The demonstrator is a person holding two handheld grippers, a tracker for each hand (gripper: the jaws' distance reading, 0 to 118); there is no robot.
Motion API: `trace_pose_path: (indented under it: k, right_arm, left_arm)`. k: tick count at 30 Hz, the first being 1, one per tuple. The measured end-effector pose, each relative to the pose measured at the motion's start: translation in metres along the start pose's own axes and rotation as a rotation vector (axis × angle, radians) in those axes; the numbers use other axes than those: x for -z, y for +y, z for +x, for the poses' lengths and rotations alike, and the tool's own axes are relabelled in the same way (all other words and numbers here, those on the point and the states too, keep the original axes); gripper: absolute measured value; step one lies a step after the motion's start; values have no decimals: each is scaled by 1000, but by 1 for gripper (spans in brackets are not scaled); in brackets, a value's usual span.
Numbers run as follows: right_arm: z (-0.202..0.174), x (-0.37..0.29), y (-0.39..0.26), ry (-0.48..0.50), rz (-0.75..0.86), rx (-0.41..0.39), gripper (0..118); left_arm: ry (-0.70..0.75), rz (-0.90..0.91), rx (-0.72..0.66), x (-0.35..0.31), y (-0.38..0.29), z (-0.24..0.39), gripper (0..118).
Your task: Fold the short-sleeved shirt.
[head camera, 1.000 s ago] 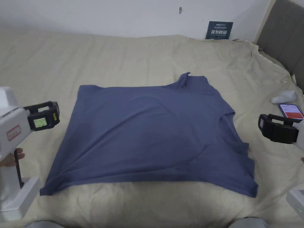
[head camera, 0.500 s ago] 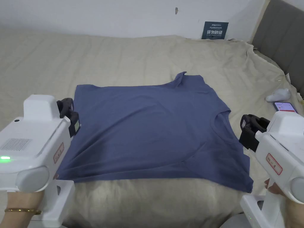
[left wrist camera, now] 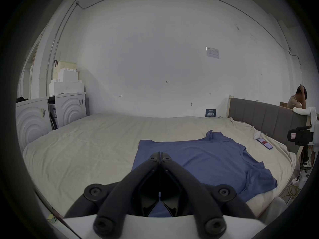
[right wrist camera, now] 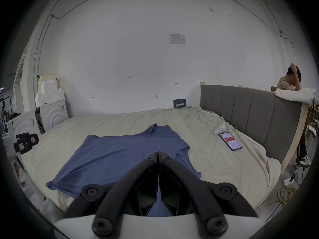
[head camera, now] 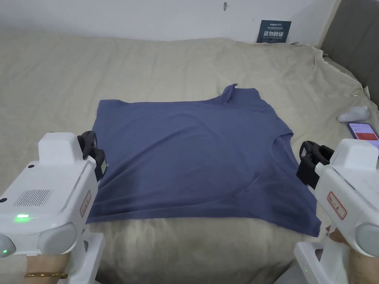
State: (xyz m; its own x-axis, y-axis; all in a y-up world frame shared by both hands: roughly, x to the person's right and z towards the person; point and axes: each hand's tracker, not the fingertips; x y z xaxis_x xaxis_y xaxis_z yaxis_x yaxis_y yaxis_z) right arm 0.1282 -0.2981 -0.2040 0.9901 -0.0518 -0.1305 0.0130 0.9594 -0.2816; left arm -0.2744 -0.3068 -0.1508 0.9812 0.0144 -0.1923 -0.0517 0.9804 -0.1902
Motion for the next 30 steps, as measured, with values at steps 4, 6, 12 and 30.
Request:
trace_pose_path:
  k: [4, 6, 12, 30]
  right_arm:
    - [6, 4, 2, -6, -16, -8, 0]
    - [16, 12, 4, -4, -103, 26, 0]
    - [42, 34, 0, -7, -333, 3, 101]
    - [68, 73, -97, -99, -745, 4, 34]
  left_arm:
    - [8, -2, 9, -3, 0, 3, 0]
    - [12, -6, 6, -3, 0, 4, 0]
    - [22, -7, 10, -5, 1, 3, 0]
    - [12, -62, 13, 6, -9, 9, 0]
